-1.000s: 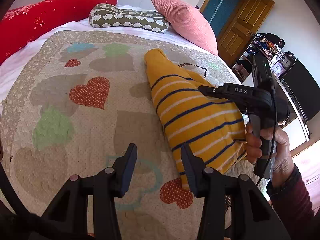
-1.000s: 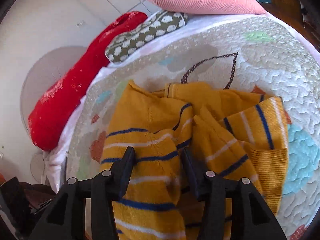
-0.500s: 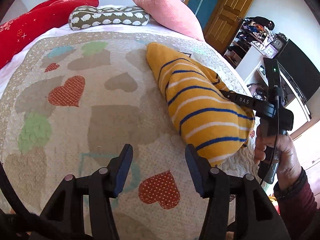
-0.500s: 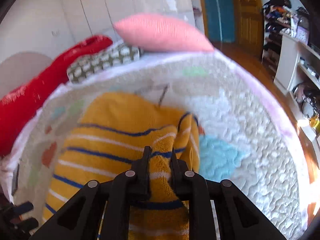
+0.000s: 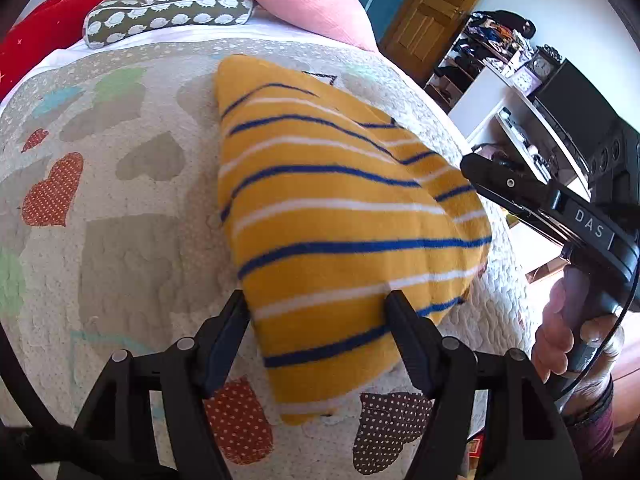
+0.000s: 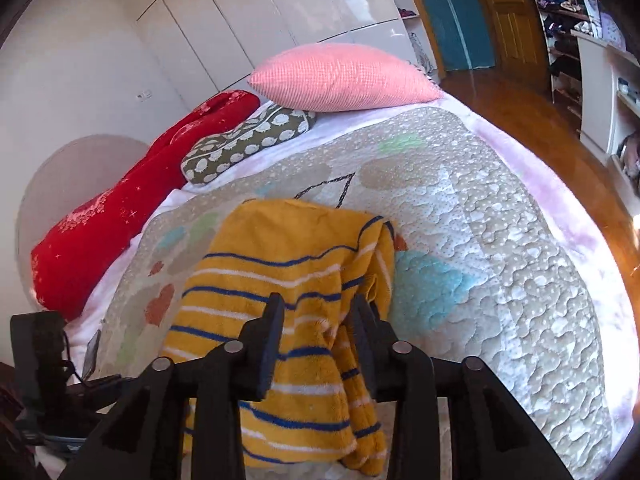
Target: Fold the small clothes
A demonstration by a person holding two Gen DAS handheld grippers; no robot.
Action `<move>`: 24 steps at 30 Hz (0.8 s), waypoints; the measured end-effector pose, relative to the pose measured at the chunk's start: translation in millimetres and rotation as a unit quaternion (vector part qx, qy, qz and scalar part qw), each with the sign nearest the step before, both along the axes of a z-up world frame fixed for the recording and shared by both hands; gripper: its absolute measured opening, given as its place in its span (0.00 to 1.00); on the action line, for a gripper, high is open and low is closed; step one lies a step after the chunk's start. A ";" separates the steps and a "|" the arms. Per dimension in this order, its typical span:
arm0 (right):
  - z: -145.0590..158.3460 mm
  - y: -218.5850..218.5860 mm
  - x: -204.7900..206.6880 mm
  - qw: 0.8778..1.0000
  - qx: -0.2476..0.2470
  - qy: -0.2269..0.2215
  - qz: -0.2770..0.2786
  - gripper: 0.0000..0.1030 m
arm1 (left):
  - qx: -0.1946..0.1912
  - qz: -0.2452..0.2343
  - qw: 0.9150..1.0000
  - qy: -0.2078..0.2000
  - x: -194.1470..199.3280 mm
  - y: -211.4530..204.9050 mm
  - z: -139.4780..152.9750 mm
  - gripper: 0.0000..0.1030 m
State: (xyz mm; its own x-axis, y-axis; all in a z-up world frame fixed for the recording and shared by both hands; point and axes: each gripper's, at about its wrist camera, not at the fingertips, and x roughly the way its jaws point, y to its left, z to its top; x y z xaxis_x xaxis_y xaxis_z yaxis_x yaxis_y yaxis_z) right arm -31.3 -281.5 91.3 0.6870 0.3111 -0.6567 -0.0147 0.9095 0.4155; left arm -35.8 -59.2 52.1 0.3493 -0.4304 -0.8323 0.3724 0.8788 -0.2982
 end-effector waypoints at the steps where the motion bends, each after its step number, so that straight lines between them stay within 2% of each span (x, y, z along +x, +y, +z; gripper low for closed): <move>1: -3.6 2.4 -2.9 1.000 0.004 0.006 0.008 0.54 | 0.013 -0.005 1.000 -0.006 -4.5 -5.4 -2.1 0.67; 3: -13.4 10.0 -9.7 1.000 0.008 0.013 0.024 0.54 | 0.061 -0.025 0.998 -0.022 -15.3 -20.1 -7.2 0.47; 4: -19.2 15.1 -11.9 0.999 0.007 0.024 0.041 0.29 | 0.084 -0.032 0.996 -0.027 -19.9 -25.9 -8.8 0.36; 5: -24.6 20.0 -12.4 0.997 0.008 0.040 0.062 0.08 | 0.098 -0.035 0.994 -0.034 -24.3 -29.6 -9.1 0.36; 7: -26.3 19.2 -17.5 0.997 0.000 0.047 0.065 0.07 | 0.111 -0.041 0.992 -0.044 -33.3 -36.7 -7.7 0.36; 10: -25.8 0.4 -21.5 0.998 -0.011 0.050 0.031 0.07 | 0.112 -0.043 0.992 -0.039 -37.5 -44.2 -12.4 0.39; 11: -30.7 -6.1 -20.2 0.998 -0.010 0.058 0.018 0.07 | 0.114 -0.043 0.992 -0.031 -37.1 -44.9 -17.4 0.42; 14: -57.3 -8.1 -12.0 0.995 -0.027 0.097 0.007 0.07 | 0.119 -0.045 0.992 -0.014 -37.4 -45.8 -27.2 0.43; 16: -68.1 -2.3 -11.0 0.994 -0.035 0.105 0.009 0.11 | 0.093 -0.056 0.994 -0.002 -41.1 -35.5 -20.7 0.43; 18: -62.7 -2.0 -13.0 0.994 -0.057 0.096 0.008 0.22 | 0.046 -0.062 0.997 0.010 -42.4 -18.6 -8.8 0.43; 19: -57.2 -5.5 -14.7 0.994 -0.058 0.093 0.010 0.32 | 0.025 -0.059 0.998 0.012 -41.1 -7.5 -0.8 0.44; 21: -41.6 -21.6 -23.1 0.997 -0.024 0.069 0.009 0.39 | -0.008 -0.040 0.999 0.008 -32.3 12.9 13.5 0.49; 22: -33.7 -32.2 -26.9 0.999 0.001 0.054 0.001 0.46 | -0.019 -0.026 0.999 0.005 -24.9 21.4 18.9 0.54; 23: -26.4 -41.8 -29.6 0.999 0.020 0.040 -0.010 0.58 | -0.027 -0.010 1.000 0.003 -15.3 28.9 23.3 0.60; 24: -20.0 -49.6 -30.6 0.999 0.034 0.024 -0.022 0.65 | -0.036 0.009 0.999 0.001 -5.2 35.2 26.9 0.60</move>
State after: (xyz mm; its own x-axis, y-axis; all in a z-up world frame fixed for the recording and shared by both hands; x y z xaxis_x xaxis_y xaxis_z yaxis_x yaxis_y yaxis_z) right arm -61.9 -331.1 71.3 0.6686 0.3259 -0.6684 0.0468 0.8787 0.4752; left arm -41.0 -24.0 79.0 0.3556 -0.4824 -0.8005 0.3560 0.8619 -0.3612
